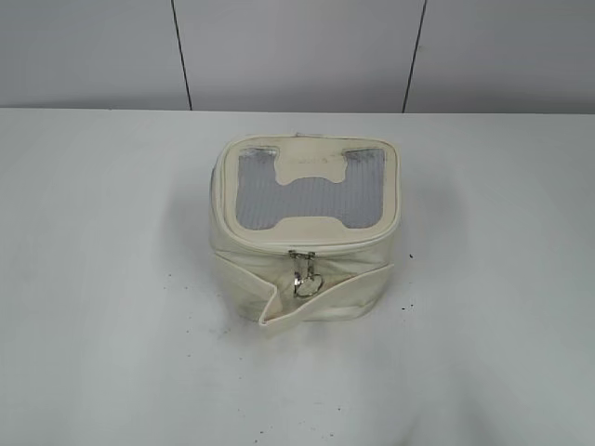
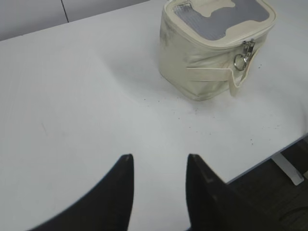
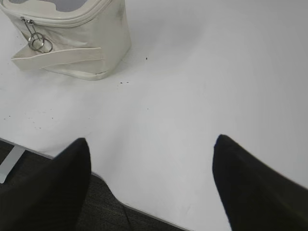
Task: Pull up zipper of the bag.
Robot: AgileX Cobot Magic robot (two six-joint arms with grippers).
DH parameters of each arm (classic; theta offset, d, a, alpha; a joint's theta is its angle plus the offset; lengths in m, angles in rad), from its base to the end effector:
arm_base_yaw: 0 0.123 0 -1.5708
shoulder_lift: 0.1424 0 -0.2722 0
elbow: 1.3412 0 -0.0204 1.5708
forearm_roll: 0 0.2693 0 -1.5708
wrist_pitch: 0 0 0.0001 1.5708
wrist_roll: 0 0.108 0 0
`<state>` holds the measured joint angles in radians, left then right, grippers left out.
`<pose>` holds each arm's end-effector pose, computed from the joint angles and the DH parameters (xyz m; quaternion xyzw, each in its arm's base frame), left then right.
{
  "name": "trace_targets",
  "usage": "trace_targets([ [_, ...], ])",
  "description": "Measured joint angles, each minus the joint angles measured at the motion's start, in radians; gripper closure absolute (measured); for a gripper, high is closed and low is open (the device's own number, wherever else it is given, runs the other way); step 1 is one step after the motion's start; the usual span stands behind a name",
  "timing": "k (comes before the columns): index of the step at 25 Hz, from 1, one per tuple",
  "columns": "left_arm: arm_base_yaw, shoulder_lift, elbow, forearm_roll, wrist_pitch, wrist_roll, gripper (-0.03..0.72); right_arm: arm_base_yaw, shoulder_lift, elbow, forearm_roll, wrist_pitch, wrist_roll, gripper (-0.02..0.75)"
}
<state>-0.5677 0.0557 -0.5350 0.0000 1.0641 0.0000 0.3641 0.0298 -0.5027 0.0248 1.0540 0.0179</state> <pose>0.0373 -0.0238 0.2867 0.2407 0.8251 -0.1432 0.4908 0.0404 0.0179 0.2787 -0.1481 0.8456 0.1095 0.5011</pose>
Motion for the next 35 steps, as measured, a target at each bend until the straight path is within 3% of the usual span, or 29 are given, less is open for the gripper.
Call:
trace_targets([
  [4, 0.009, 0.000, 0.000, 0.000, 0.000, 0.000, 0.406, -0.005, 0.000, 0.000, 0.000, -0.001, -0.001, 0.149],
  [6, 0.061, 0.000, 0.000, 0.000, 0.000, 0.000, 0.410, -0.041, 0.000, 0.000, 0.000, 0.000, -0.001, 0.150],
  [12, 0.376, -0.001, 0.000, 0.000, 0.000, 0.000, 0.413, -0.305, -0.001, 0.000, 0.001, 0.000, -0.001, 0.150],
  [15, 0.515, -0.005, 0.000, 0.000, 0.000, 0.000, 0.426, -0.343, -0.004, 0.000, 0.002, -0.001, -0.001, 0.150],
  [17, 0.569, -0.017, 0.000, 0.000, 0.000, 0.000, 0.434, -0.344, -0.004, 0.000, 0.002, -0.001, -0.001, 0.150],
  [35, 0.557, -0.062, 0.000, -0.005, 0.000, 0.000, 0.444, -0.348, -0.039, 0.002, 0.003, -0.002, -0.001, 0.150],
])
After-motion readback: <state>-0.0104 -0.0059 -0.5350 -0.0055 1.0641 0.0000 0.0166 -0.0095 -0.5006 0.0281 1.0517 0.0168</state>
